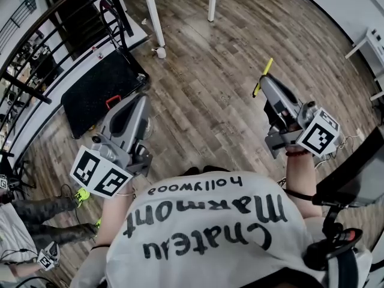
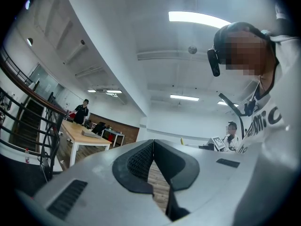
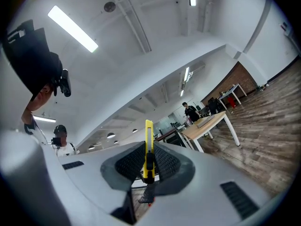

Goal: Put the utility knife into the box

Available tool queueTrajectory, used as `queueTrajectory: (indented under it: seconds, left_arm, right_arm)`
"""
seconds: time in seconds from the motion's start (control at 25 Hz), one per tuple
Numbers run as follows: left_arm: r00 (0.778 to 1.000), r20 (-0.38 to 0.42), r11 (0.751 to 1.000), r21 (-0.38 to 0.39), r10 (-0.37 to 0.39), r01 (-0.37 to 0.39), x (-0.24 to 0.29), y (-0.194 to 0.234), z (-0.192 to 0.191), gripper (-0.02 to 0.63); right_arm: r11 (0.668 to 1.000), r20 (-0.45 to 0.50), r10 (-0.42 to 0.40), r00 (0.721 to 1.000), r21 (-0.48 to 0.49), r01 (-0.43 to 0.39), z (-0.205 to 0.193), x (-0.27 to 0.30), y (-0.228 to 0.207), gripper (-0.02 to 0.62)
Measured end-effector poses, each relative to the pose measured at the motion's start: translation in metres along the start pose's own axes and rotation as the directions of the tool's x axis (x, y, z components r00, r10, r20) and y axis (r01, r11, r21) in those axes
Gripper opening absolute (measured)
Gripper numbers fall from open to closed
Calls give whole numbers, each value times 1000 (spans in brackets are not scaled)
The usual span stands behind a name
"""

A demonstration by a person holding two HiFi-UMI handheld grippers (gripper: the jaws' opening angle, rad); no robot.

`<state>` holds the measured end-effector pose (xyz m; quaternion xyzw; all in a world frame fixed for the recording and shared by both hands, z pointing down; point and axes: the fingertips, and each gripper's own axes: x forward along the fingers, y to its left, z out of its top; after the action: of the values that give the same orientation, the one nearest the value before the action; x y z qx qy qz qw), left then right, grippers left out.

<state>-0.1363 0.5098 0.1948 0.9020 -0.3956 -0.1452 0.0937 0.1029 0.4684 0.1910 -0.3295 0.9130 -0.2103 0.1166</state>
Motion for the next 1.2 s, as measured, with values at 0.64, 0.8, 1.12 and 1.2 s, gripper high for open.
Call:
queueTrajectory:
  seconds: [0.64,0.8,1.12,1.2]
  left_arm:
    - [1000,-21,1000,5,-6,6,2,-4,0,6]
    - [1000,-19,1000,10,-10,10,4,-4,0,6]
    - [1000,-2,1000,-17,-15,15,11,4,-2,6]
    - [1000,-3,999,-30,-21,21,11,2,-6,6]
  right_arm:
    - [999,11,12,1000,36,-12,-6,2,-1,57]
    - [999,21,30,999,37,-31,-2,6,1,57]
    - [1000,0,1,1000,30,-1,-3,5,-2,57]
    - [1000,-4,-3,1000,30,3,-3,3,-2,57]
